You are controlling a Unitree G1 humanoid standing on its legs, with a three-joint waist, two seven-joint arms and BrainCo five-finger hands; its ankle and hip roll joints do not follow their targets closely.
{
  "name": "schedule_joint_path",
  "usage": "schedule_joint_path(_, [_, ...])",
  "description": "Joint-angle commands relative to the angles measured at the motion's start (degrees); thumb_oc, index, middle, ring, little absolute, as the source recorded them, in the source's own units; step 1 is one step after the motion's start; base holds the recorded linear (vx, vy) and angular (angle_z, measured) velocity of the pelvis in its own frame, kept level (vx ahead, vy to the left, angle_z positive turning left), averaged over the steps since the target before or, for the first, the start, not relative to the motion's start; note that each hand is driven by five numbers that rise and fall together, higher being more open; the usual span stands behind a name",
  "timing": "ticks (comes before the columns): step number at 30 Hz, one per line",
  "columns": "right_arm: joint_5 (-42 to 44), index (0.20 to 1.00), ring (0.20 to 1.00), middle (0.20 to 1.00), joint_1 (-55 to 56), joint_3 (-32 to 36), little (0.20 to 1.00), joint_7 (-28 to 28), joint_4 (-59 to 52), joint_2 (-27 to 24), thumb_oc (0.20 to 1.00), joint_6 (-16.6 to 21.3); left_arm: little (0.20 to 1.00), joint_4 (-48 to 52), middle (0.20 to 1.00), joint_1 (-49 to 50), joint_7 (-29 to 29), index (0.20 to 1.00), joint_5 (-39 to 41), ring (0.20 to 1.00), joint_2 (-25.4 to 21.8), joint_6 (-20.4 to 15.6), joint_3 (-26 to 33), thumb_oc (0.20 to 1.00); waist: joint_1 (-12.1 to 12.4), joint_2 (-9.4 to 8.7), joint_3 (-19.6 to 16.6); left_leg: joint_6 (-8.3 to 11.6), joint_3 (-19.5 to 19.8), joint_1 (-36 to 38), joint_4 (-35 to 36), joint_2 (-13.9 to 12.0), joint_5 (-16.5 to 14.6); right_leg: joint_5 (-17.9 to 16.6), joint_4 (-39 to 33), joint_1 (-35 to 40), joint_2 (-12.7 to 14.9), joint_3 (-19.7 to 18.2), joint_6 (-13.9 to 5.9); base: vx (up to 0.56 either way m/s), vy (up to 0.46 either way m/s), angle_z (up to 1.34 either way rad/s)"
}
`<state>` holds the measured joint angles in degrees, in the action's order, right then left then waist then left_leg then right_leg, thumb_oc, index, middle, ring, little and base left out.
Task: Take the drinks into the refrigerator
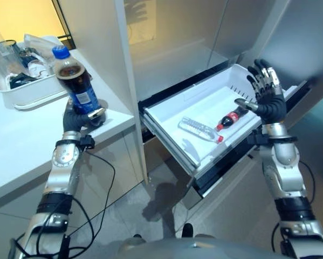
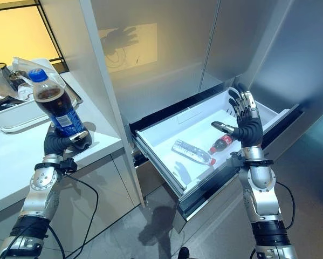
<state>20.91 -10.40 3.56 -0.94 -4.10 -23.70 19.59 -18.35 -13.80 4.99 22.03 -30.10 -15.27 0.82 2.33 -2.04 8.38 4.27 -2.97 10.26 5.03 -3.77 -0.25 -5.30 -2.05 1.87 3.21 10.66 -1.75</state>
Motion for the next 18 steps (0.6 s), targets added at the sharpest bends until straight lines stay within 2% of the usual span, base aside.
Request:
schedule_joint_path(1, [0.92, 1.0, 1.0, 1.0, -1.58, 0.97, 1.0, 0.22, -4.53, -1.22, 1.0, 1.87, 1.0, -2.51, 1.0, -7.89, -0.38, 1.0, -0.91, 1.0, -0.44, -1.59, -2.57, 1.0, -0.97, 0.05, 0.14, -2.93, 1.62, 0.43, -0.03, 1.93, -4.42, 7.17, 9.12, 0.97, 0.45, -3.24, -3.57, 0.0, 0.0, 0.0])
schedule_joint_path(5, [0.62, 1.0, 1.0, 1.0, -1.58, 1.26, 1.0, 0.3, -4.72, -0.93, 1.0, 1.92, 1.0, -2.29, 1.0, -7.44, -1.21, 1.0, -1.31, 1.0, -0.21, -1.26, -2.98, 1.0, -1.02, 0.12, 0.13, -2.99, 1.54, 0.45, -0.03, 1.91, -4.47, 7.2, 9.18, 0.95, 0.44, -3.44, -3.6, 0.0, 0.0, 0.0])
schedule_joint_path(6, [0.67, 1.0, 1.0, 1.0, -1.53, 1.43, 1.0, 0.25, -4.79, -0.84, 1.0, 1.89, 0.856, -2.39, 0.856, -7.22, -1.43, 0.856, -1.14, 0.856, -0.12, -1.14, -3.03, 0.856, -1.07, 0.15, 0.11, -3.0, 1.49, 0.5, -0.03, 1.94, -4.5, 7.2, 9.14, 0.96, 0.44, -3.44, -3.6, 0.0, 0.0, 0.0])
schedule_joint_path(7, [0.69, 1.0, 1.0, 1.0, -1.48, 1.61, 1.0, 0.29, -4.73, -0.82, 1.0, 1.9, 0.391, -2.18, 0.391, -6.85, -1.84, 0.391, -0.9, 0.391, -0.06, -1.02, -3.04, 0.391, -1.05, 0.18, 0.1, -3.03, 1.46, 0.56, -0.03, 1.95, -4.53, 7.2, 9.18, 0.97, 0.43, -3.43, -3.6, 0.0, 0.0, 0.0])
schedule_joint_path(8, [0.63, 1.0, 1.0, 1.0, -1.45, 1.66, 1.0, 0.21, -4.77, -0.63, 1.0, 1.93, 0.2, -2.25, 0.2, -6.13, -2.42, 0.2, -0.77, 0.2, 0.12, -0.76, -2.98, 0.2, -1.06, 0.23, 0.11, -3.04, 1.43, 0.59, -0.03, 1.91, -4.52, 7.15, 9.21, 0.95, 0.44, -3.47, -3.61, 0.0, 0.0, 0.0])
schedule_joint_path(18, [0.66, 1.0, 1.0, 1.0, -0.98, 1.82, 1.0, -0.19, -4.87, -0.22, 1.0, 2.09, 0.2, -2.67, 0.2, -3.42, -3.27, 0.2, -1.28, 0.2, 0.68, -0.58, -2.03, 0.2, -0.86, 0.34, 0.02, -3.16, 1.27, 0.73, -0.03, 1.97, -4.67, 7.1, 9.31, 0.87, 0.33, -3.68, -3.61, 0.0, 0.0, 0.0])
